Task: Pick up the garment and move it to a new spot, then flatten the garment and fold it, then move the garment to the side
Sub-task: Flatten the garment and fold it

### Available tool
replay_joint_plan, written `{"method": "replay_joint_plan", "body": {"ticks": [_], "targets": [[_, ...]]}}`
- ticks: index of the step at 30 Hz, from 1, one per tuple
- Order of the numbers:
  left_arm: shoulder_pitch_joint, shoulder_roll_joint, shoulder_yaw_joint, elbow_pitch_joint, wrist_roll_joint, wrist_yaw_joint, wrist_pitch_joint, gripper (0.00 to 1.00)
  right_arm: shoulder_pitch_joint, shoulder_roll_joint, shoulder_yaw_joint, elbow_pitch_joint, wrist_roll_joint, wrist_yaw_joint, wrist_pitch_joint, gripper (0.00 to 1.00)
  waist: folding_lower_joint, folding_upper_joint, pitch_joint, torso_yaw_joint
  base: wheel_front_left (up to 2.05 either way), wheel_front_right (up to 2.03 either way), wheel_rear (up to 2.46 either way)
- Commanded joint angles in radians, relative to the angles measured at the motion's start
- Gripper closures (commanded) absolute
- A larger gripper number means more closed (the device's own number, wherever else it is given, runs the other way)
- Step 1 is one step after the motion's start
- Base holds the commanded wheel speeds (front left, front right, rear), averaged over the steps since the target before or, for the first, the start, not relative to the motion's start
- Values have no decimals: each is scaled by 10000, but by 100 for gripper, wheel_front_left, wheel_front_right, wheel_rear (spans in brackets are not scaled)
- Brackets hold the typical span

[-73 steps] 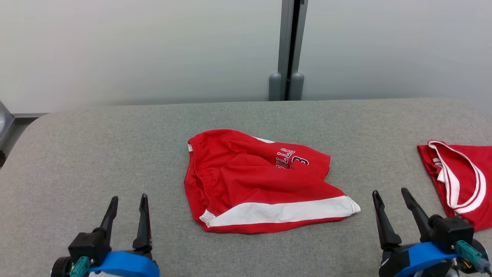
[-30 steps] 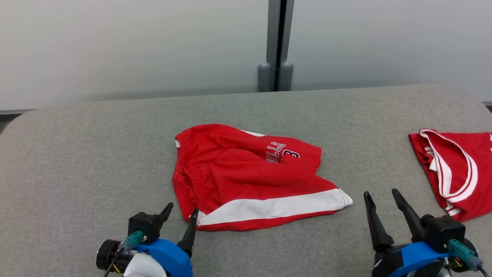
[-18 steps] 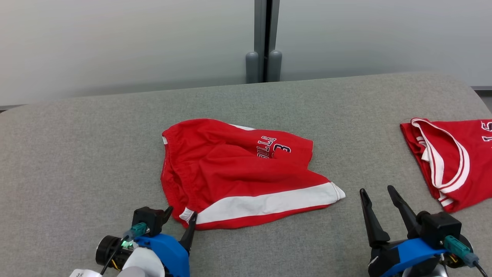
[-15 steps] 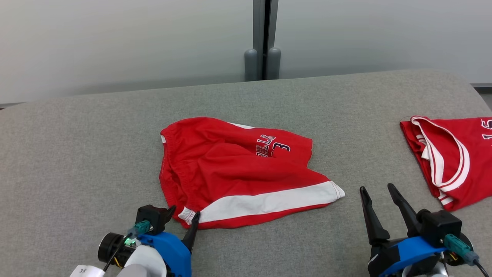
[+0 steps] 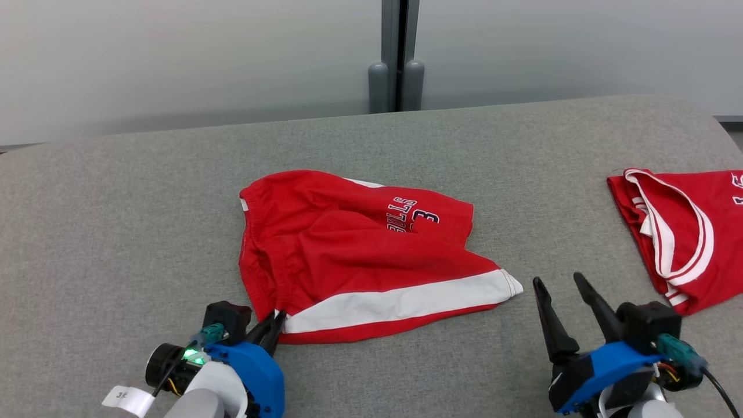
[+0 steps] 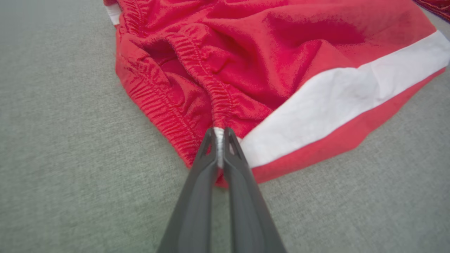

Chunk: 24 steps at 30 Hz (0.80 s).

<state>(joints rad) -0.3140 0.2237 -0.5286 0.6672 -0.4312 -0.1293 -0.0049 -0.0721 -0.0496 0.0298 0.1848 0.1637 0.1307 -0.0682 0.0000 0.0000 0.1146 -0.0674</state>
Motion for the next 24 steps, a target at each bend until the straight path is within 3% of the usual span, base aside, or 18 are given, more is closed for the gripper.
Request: {"method": "replay_joint_plan", "body": {"ticks": [1,9,18,19,21,22,24], "targets": [[-110,28,112,24,-118,26,-133,100,-171,-17,-32,243,81,2,408,0,0,0,21,23,0,0,0],[89,-149,208,27,-413,62,-665,100,-1658,-17,-24,2122,440,3,2467,0,0,0,249,315,0,0,0],[-246,-257,23,114,-480,35,-821,100,-3099,-19,214,4556,229,3,2629,0,0,0,411,588,0,0,0],[-266,-268,-3,119,-495,32,-845,100,-3200,-17,233,4743,246,3,2599,7,0,0,411,606,0,0,0],[-294,-270,-46,139,-524,26,-895,100,-3293,-16,320,5023,348,3,2490,77,0,0,401,629,0,0,0],[-307,-264,-55,139,-524,25,-935,100,-3313,-16,373,5109,344,3,2430,100,0,0,389,632,0,0,0],[-305,-262,-45,136,-585,21,-1060,100,-3383,-16,430,5154,413,3,2165,100,0,0,342,632,0,0,0]]}}
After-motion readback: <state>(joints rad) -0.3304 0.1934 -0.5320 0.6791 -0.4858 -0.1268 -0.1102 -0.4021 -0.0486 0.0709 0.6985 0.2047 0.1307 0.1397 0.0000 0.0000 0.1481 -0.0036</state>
